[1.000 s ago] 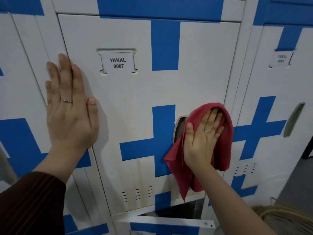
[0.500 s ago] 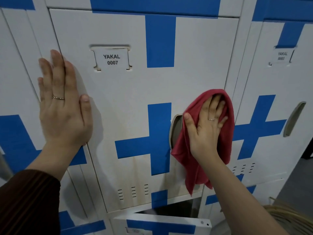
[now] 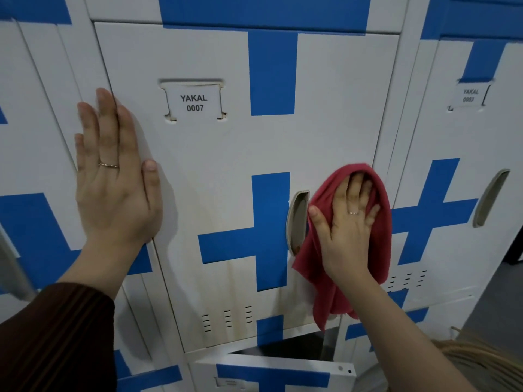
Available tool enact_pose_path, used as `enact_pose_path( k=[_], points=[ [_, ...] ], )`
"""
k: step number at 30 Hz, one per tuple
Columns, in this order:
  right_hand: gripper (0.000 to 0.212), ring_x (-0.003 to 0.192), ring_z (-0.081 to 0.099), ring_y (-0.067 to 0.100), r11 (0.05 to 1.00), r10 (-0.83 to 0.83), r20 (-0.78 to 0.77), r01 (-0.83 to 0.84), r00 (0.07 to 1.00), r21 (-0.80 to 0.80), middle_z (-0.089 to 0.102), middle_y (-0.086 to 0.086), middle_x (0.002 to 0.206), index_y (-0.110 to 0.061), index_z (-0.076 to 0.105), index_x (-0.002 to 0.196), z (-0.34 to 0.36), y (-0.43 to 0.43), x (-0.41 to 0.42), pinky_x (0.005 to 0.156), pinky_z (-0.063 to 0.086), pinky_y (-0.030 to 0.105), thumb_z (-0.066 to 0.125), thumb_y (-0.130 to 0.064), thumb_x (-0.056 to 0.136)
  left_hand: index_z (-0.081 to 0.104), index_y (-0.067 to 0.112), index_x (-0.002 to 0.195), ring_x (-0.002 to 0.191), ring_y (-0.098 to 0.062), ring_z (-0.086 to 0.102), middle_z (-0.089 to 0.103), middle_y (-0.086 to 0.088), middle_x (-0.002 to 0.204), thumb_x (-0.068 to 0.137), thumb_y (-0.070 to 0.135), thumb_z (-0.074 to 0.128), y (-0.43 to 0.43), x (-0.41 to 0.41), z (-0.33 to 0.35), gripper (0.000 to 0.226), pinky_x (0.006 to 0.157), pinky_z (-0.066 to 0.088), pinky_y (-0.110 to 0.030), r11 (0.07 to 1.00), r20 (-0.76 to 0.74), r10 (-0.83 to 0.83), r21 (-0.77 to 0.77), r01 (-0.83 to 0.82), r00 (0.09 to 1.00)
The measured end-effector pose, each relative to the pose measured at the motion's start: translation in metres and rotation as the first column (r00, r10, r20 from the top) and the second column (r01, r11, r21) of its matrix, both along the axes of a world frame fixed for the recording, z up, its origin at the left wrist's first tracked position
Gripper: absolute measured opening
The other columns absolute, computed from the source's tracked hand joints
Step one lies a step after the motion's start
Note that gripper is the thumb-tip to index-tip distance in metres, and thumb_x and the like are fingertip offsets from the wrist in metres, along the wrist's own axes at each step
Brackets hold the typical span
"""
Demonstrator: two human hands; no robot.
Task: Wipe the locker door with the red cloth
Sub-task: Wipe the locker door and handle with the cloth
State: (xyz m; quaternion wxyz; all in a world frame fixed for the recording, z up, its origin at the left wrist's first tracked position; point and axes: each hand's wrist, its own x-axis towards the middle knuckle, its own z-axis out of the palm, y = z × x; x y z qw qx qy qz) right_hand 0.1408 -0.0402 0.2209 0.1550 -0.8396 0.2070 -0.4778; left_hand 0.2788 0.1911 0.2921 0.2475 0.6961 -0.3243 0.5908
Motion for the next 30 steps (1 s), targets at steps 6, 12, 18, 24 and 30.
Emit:
enact_pose_path(
  k=[6, 12, 18, 24, 30],
  points=[
    [0.069, 0.131, -0.018, 0.006, 0.999, -0.041, -0.035, 0.042, 0.999, 0.004, -0.014, -0.010, 0.143, -0.023, -0.010, 0.138, -0.004, 0.001, 0.000, 0.106, -0.017, 0.040, 0.014, -0.058, 0.083, 0.008, -0.005, 0.144, 0.140, -0.038, 0.006, 0.011, -0.030, 0.149, 0.098, 0.026, 0.019, -0.001, -0.003, 0.001, 0.056, 0.117, -0.003, -0.034, 0.999, -0.056, 0.050, 0.009, -0.050, 0.997],
    [0.076, 0.133, -0.015, 0.010, 0.997, -0.069, 0.002, 0.069, 0.998, -0.014, -0.006, -0.002, 0.150, -0.014, -0.001, 0.143, 0.018, 0.000, 0.006, 0.104, -0.016, 0.040, 0.014, -0.058, 0.083, 0.006, -0.004, 0.144, 0.141, -0.034, 0.004, 0.010, -0.029, 0.150, 0.098, 0.028, 0.019, -0.001, -0.005, 0.001, 0.058, 0.117, 0.001, -0.036, 0.997, -0.066, 0.072, -0.004, -0.072, 0.995],
    [0.065, 0.133, -0.016, 0.012, 0.995, -0.103, -0.236, 0.102, 0.966, -0.015, 0.003, 0.008, 0.154, -0.025, -0.015, 0.134, -0.045, 0.008, -0.013, 0.106, -0.010, 0.043, 0.015, -0.062, 0.089, 0.007, -0.004, 0.144, 0.141, -0.033, 0.003, 0.009, -0.028, 0.151, 0.097, 0.030, 0.019, 0.000, -0.006, 0.002, 0.059, 0.116, -0.003, -0.033, 0.998, -0.084, 0.065, 0.001, -0.065, 0.994],
    [0.065, 0.130, -0.021, 0.010, 0.993, -0.120, -0.221, 0.114, 0.968, -0.042, -0.010, -0.001, 0.150, -0.026, -0.018, 0.130, -0.024, 0.003, -0.011, 0.103, -0.015, 0.040, 0.017, -0.054, 0.084, 0.006, -0.003, 0.145, 0.141, -0.033, 0.002, 0.008, -0.028, 0.151, 0.097, 0.029, 0.020, 0.000, -0.007, 0.002, 0.059, 0.116, -0.005, -0.031, 0.998, -0.087, 0.068, 0.006, -0.067, 0.994],
    [0.068, 0.134, -0.007, 0.018, 0.990, -0.124, -0.267, 0.102, 0.956, -0.094, -0.003, -0.002, 0.145, -0.023, -0.006, 0.138, -0.065, 0.000, -0.016, 0.105, -0.003, 0.046, 0.003, -0.065, 0.085, 0.008, -0.004, 0.144, 0.140, -0.035, 0.004, 0.010, -0.029, 0.151, 0.097, 0.027, 0.022, 0.000, -0.007, 0.002, 0.058, 0.116, -0.005, -0.031, 0.998, -0.076, 0.068, 0.003, -0.068, 0.995]
  ],
)
